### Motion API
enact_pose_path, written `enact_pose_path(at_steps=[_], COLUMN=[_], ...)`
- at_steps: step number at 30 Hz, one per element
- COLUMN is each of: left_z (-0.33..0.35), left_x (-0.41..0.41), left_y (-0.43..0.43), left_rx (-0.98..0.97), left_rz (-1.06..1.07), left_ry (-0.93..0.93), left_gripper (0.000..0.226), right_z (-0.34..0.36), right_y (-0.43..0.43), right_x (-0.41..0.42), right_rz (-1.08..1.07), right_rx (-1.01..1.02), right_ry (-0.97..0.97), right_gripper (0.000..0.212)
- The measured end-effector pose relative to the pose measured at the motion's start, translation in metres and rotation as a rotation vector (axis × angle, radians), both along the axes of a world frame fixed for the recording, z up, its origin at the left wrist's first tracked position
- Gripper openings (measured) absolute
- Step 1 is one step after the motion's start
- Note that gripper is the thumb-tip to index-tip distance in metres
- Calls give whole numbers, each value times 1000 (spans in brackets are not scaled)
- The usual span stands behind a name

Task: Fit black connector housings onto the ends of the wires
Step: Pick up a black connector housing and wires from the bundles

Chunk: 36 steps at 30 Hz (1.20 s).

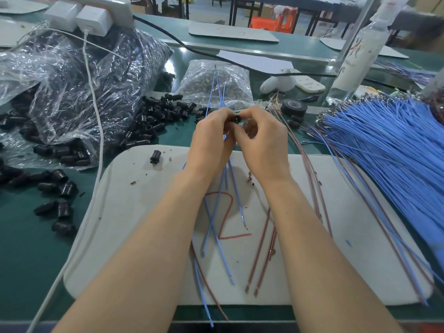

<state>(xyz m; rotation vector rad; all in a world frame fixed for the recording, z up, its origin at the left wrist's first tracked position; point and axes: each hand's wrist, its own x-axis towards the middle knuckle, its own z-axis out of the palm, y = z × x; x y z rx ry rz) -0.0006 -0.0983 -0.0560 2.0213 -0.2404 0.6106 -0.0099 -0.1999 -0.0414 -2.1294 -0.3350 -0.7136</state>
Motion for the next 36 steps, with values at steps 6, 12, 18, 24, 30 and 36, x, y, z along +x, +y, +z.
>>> enact_pose_path(at_steps=[6, 12, 18, 24, 30, 36], left_z=[2, 2, 1, 1, 3, 4], left_x=[-2, -2, 1, 2, -1, -3], left_y=[3, 5, 7, 9, 7, 7], left_rx=[44, 42, 46, 86, 92, 100], left_rz=[52, 130, 145, 157, 187, 184], left_ry=[-53, -14, -2, 4, 20, 54], left_gripper=[26, 21, 9, 7, 10, 14], right_z=[4, 7, 11, 15, 16, 16], right_y=[-2, -2, -11, -15, -12, -9], right_x=[-2, -3, 2, 1, 0, -2], right_rz=[10, 85, 83, 140, 130, 83], right_rx=[16, 25, 159, 267, 227, 93], right_ry=[28, 124, 191, 223, 182, 83], right_gripper=[12, 15, 19, 13, 7, 6])
